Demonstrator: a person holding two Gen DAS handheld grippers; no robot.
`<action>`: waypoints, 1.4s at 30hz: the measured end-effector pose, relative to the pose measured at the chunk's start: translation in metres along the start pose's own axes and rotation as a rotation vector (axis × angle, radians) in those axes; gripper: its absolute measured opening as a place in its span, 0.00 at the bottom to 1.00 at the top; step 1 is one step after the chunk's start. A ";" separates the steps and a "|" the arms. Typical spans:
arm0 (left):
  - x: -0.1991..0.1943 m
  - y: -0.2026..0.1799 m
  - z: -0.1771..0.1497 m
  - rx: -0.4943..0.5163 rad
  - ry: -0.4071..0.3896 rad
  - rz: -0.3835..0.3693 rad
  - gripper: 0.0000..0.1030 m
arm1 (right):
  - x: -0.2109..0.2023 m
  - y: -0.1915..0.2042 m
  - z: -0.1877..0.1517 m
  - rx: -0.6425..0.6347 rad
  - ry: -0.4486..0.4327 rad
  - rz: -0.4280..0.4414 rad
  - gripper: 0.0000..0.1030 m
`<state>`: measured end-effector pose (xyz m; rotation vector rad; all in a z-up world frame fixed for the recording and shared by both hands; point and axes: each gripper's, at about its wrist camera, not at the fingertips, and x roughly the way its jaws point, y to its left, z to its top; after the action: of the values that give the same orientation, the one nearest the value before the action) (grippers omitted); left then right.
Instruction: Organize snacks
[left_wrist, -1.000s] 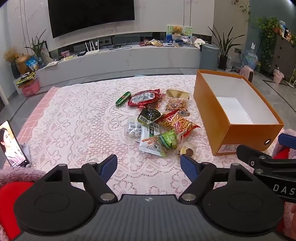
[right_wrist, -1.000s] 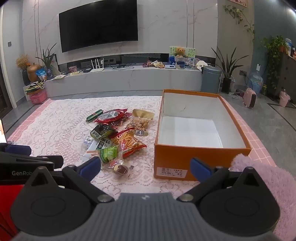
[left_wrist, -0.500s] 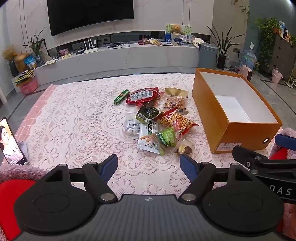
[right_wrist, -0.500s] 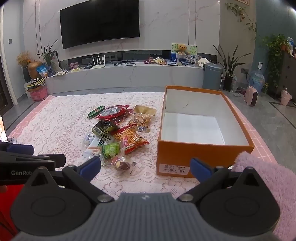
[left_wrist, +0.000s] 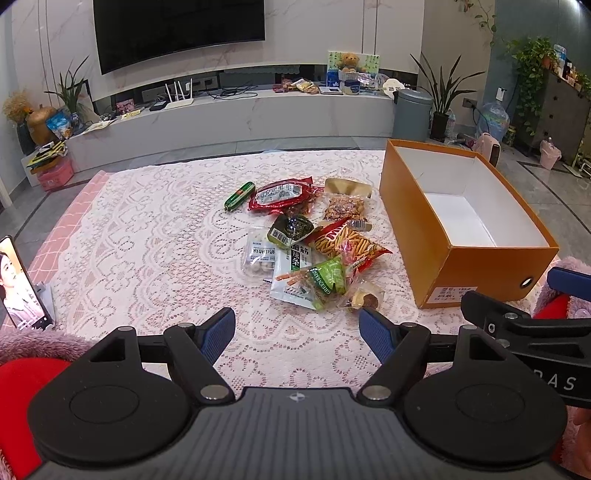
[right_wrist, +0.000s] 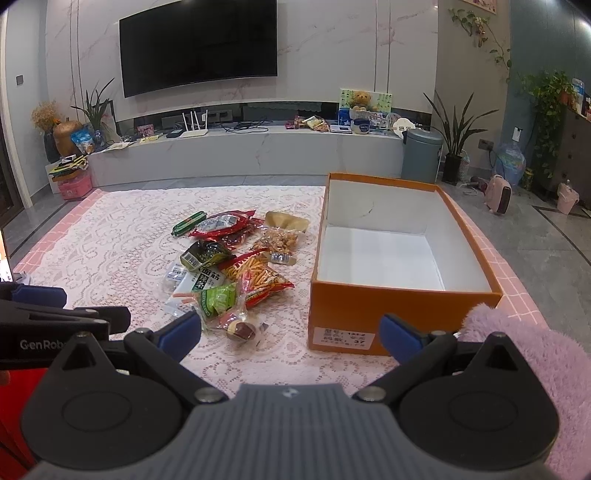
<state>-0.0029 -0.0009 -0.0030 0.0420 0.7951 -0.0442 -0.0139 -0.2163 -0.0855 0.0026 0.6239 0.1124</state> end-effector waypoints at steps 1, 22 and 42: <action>0.000 0.000 0.000 0.000 0.000 0.000 0.87 | 0.000 0.000 0.000 0.000 -0.001 -0.001 0.97; -0.002 0.001 0.000 -0.008 -0.001 -0.010 0.87 | 0.000 0.000 0.000 -0.001 0.002 -0.006 0.97; -0.002 0.001 0.001 -0.013 0.000 -0.012 0.87 | 0.001 0.002 0.001 -0.015 0.008 -0.014 0.97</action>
<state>-0.0031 0.0001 -0.0010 0.0252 0.7958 -0.0508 -0.0125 -0.2140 -0.0858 -0.0163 0.6312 0.1036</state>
